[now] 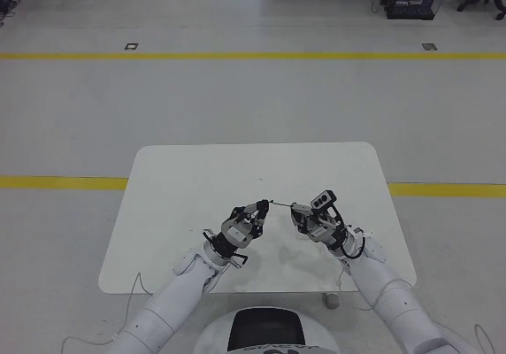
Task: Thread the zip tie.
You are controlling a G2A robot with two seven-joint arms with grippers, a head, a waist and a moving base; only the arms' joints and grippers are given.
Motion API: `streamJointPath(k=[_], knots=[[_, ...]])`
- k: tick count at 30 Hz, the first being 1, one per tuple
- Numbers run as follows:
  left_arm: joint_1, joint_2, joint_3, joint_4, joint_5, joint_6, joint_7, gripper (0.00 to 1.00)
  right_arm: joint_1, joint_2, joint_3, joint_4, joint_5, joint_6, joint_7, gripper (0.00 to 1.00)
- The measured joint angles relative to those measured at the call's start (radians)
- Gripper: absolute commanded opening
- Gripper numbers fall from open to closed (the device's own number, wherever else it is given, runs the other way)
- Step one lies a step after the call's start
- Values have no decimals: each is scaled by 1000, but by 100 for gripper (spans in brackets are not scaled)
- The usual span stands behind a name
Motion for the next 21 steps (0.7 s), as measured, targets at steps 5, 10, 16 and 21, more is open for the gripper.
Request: streamJointPath(k=[5,10,16,21], knots=[[0,0,0,0,0,0,0,0,0,-1,5,2,-2,-1,1,0],[0,0,0,0,0,0,0,0,-2,-1,8,1,-3,0,1,0],[0,0,0,0,0,0,0,0,-4,-2,12,1,-2,5,1,86],[0,0,0,0,0,0,0,0,-7,-2,20,3,2,11,0,100]])
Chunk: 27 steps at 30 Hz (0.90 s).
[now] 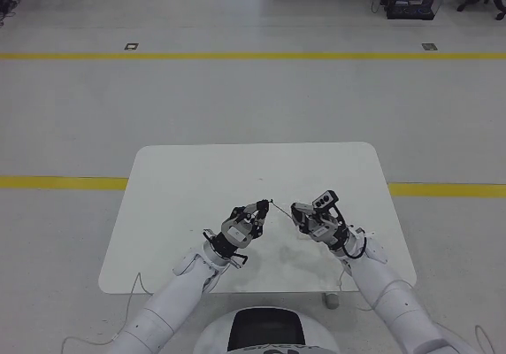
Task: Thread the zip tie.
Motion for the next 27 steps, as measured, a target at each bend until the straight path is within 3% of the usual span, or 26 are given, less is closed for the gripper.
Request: streamJointPath(k=[9,22,27], knots=[[0,0,0,0,0,0,0,0,-7,8,38,-11,3,-11,-7,100],[0,0,0,0,0,0,0,0,-9,9,39,-23,5,4,1,100],[8,6,-17,-45,47,-32,33,0,-36,19,69,-89,-41,-41,-68,100]])
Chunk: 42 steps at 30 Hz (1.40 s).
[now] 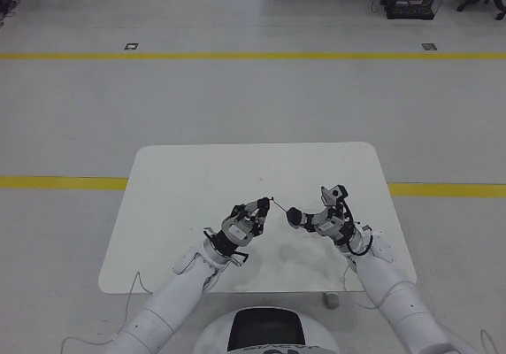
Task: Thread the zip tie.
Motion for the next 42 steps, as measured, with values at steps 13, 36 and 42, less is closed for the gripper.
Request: streamJointPath(k=[13,36,42], knots=[[126,42,-112,-262,79,23,4,0,-62,22,65,-122,-52,-1,-57,100],[136,46,-123,-278,87,32,6,0,-62,22,65,-123,-51,0,-56,100],[136,46,-123,-278,87,32,6,0,-62,22,65,-123,-51,0,-56,100]])
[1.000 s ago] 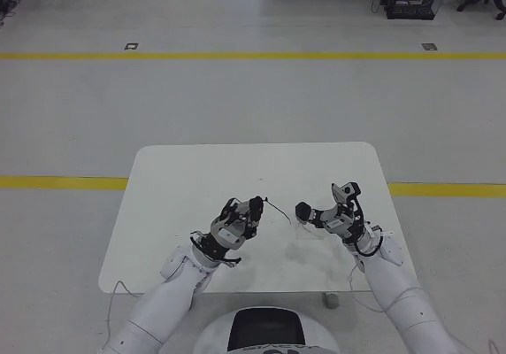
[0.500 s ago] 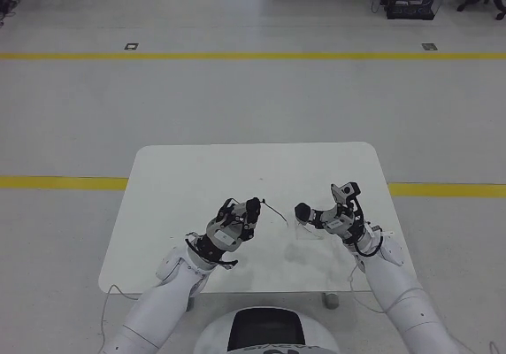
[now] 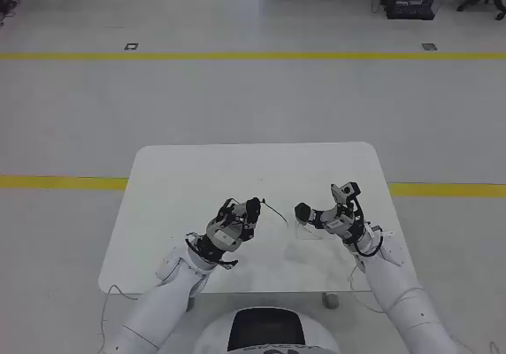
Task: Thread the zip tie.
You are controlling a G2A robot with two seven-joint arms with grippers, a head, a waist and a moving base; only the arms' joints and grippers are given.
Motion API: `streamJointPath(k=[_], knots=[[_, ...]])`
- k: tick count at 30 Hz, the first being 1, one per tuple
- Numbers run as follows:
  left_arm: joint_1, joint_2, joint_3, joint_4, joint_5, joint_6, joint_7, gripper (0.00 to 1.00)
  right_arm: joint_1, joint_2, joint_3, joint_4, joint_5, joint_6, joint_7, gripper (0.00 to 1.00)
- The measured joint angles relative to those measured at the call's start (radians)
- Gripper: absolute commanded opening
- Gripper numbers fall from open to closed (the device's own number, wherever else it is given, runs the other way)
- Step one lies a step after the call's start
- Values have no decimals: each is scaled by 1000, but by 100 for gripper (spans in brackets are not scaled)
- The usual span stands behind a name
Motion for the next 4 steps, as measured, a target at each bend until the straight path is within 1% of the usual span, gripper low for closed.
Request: streamJointPath(k=[4], knots=[[0,0,0,0,0,0,0,0,0,0,0,0,0,0,0,100]])
